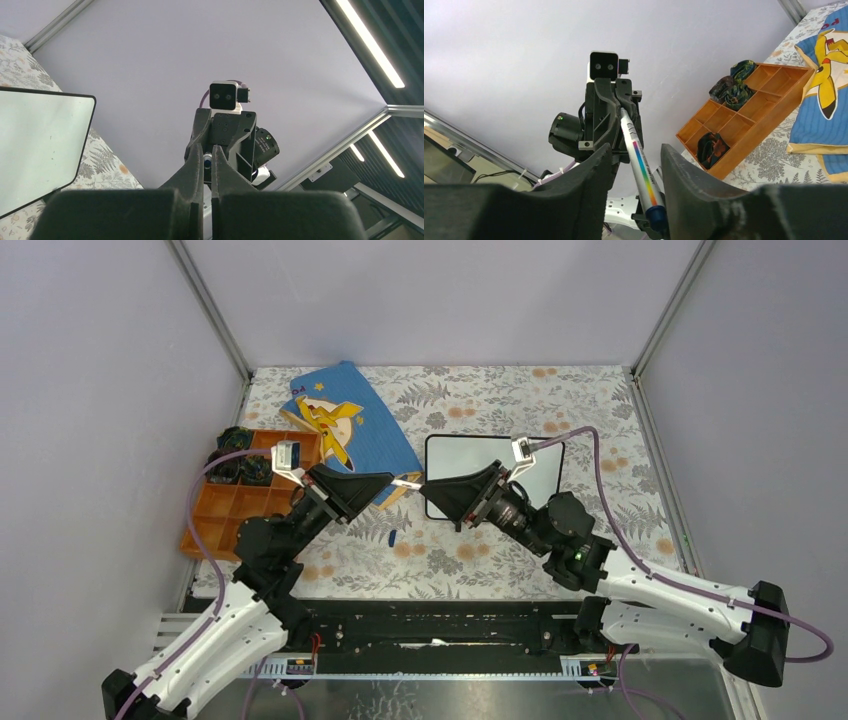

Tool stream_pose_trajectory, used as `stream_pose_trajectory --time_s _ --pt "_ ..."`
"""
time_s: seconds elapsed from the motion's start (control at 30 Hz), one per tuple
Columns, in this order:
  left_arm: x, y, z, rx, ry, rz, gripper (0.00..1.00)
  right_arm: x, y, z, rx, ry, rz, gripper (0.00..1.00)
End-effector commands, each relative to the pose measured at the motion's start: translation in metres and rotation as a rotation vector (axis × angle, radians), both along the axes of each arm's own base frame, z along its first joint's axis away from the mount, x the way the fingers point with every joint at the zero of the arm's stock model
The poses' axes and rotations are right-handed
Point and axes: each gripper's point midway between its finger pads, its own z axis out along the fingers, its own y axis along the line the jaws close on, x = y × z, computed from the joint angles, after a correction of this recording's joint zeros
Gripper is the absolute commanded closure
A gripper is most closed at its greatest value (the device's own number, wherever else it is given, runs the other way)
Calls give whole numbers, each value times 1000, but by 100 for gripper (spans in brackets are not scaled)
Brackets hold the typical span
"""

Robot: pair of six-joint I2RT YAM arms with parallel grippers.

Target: Write a sentence on the whiteboard

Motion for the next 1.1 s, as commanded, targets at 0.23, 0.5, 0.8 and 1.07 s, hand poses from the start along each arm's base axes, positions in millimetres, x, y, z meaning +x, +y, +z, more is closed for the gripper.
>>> stream_pose_trajectory --time_s 0.23,0.5,0.8,1.07 --pt "-4 10 13 -71 -17 24 100 -6 3 43 140 -44 44 61" --pt "-4 10 11 -73 -3 19 100 -10 1 49 180 -45 61 58" --pt "-4 11 11 -81 5 22 100 -12 6 54 210 -42 92 67" --pt "-5 12 13 -82 5 22 100 -13 10 55 218 -37 108 67"
